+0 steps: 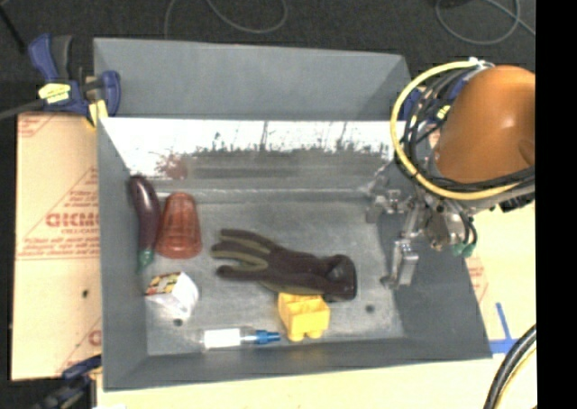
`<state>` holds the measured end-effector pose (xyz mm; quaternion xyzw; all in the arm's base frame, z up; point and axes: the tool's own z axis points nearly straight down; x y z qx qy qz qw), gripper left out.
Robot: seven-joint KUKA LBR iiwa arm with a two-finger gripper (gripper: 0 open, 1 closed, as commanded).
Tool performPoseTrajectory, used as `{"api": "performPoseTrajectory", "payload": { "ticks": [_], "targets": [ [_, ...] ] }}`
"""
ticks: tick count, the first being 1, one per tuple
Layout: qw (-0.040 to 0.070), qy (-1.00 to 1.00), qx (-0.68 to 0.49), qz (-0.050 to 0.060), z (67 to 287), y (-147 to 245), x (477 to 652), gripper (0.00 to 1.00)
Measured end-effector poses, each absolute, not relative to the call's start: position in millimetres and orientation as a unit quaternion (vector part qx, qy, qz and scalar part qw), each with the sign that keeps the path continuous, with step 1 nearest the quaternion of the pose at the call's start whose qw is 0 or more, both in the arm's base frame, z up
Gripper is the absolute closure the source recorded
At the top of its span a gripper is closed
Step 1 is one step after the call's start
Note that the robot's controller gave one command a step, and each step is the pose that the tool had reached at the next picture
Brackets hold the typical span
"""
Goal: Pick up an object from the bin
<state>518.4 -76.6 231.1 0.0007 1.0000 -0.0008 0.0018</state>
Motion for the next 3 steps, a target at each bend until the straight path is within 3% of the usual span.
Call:
{"api": "performPoseTrajectory", "payload": {
  "ticks": [1, 2, 3],
  "targets": [
    [0.005, 1.0, -0.024, -0.002, 189.7, -41.5, 536.7, 0.0],
    [0.001, 1.0, 0.0, 0.0, 148.5, -19.5, 533.6, 0.0],
    [0.006, 0.994, 0.105, -0.001, 78.4, 16.1, 540.0, 1.0]
  ]
}}
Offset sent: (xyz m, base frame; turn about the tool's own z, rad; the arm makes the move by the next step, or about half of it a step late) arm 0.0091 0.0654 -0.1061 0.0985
